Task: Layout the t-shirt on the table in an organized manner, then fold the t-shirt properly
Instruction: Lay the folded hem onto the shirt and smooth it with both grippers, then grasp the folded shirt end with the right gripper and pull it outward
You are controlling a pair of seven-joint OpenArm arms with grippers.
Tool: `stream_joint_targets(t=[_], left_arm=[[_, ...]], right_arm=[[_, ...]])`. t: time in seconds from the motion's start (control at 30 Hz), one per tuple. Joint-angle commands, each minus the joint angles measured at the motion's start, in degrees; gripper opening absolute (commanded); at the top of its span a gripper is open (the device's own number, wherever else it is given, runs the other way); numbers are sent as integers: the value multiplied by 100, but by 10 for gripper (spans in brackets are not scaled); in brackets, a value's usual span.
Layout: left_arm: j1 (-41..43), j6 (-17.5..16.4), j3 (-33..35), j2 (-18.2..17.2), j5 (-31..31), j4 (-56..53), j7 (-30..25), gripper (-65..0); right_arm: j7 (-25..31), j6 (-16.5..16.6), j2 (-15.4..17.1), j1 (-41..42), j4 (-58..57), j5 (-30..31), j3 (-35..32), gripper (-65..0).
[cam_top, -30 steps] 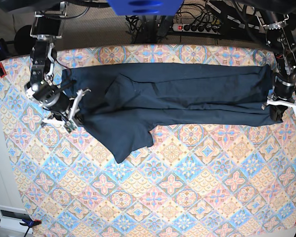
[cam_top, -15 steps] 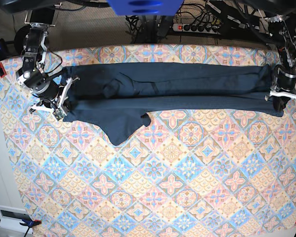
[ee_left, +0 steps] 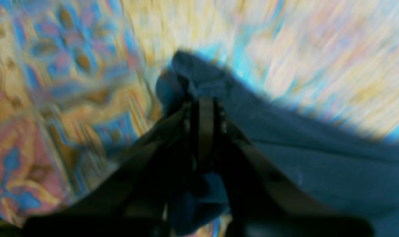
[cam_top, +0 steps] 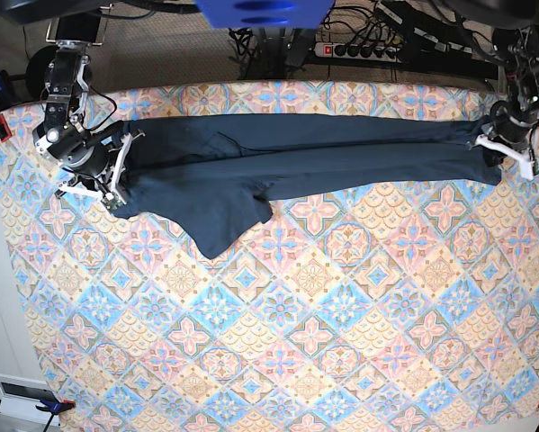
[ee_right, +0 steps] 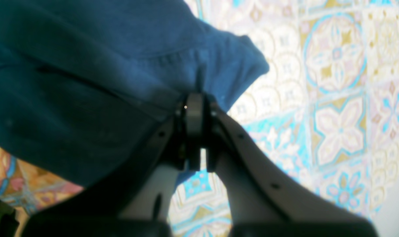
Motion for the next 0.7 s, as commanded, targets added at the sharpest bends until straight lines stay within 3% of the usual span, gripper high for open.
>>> stream_joint_targets(t=[0.0, 0.13, 0.27, 0.43, 0.57, 0.67], left_arm=[[-63, 3, -42, -136, -6, 85, -14, -626], [-81, 3, -51, -162, -15, 102, 259, -526], [-81, 3, -78, -241, -32, 146, 602, -342], [-63, 3, -702, -215, -700, 436, 1006, -187], [-63, 3, -1405, -206, -1615, 445, 1226, -175], [-81, 3, -1669, -206, -2169, 445, 1296, -175]], right_arm=[[58, -38, 92, 78, 83, -17, 46, -637], [58, -38, 92, 69, 145, -17, 81, -560], [58, -38, 101, 60, 391, -17, 160, -471], [58, -38, 83, 43, 628, 1, 424, -457], [67, -38, 57, 289, 655, 10, 301, -456], [58, -38, 57, 764, 611, -8, -174, -455]])
